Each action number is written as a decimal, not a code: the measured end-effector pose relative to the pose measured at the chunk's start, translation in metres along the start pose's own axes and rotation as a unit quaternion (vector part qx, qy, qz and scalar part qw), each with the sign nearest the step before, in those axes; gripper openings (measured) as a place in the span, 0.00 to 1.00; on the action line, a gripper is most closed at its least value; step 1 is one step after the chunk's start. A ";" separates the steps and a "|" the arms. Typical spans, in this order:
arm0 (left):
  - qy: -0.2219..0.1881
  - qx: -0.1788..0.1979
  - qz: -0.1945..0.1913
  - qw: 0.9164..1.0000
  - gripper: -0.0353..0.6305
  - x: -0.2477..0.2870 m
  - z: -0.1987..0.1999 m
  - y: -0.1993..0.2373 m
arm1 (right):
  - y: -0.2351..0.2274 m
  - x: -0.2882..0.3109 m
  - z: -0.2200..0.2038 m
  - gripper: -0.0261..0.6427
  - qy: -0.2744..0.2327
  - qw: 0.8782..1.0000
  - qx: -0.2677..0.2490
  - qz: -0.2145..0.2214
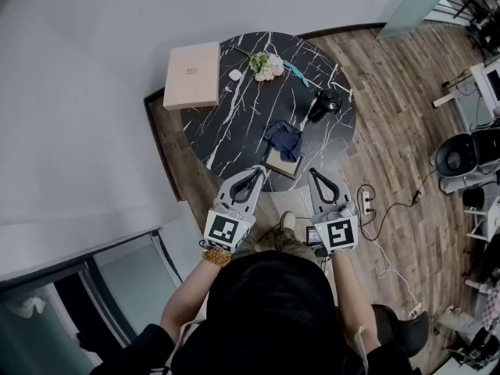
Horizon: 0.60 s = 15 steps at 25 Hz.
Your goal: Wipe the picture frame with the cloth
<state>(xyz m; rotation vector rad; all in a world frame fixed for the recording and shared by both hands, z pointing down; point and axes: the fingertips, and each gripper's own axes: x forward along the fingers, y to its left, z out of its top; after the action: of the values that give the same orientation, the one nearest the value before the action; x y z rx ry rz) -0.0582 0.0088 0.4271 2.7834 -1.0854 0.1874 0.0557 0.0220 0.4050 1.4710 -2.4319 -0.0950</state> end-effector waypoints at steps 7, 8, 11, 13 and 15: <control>0.036 0.004 -0.012 0.999 0.08 0.011 -0.030 0.008 | -0.006 0.015 -0.014 0.05 0.005 1.000 -0.007 0.006; 0.042 0.004 -0.013 0.999 0.11 0.014 -0.036 0.010 | -0.006 0.017 -0.018 0.05 0.008 1.000 -0.009 0.009; 0.062 0.002 -0.015 0.998 0.16 0.023 -0.055 0.014 | -0.007 0.027 -0.031 0.05 0.017 0.999 -0.022 0.021; 0.076 -0.006 -0.013 0.997 0.18 0.029 -0.072 0.017 | -0.008 0.034 -0.044 0.05 0.025 0.999 -0.029 0.028; 0.091 -0.013 -0.007 0.996 0.18 0.036 -0.090 0.022 | -0.009 0.043 -0.060 0.05 0.034 0.999 -0.028 0.029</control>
<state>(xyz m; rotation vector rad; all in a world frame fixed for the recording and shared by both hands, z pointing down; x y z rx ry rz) -0.0528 -0.0149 0.5233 2.6875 -1.0160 0.4126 0.0618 -0.0141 0.4700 1.3558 -2.3962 -0.0967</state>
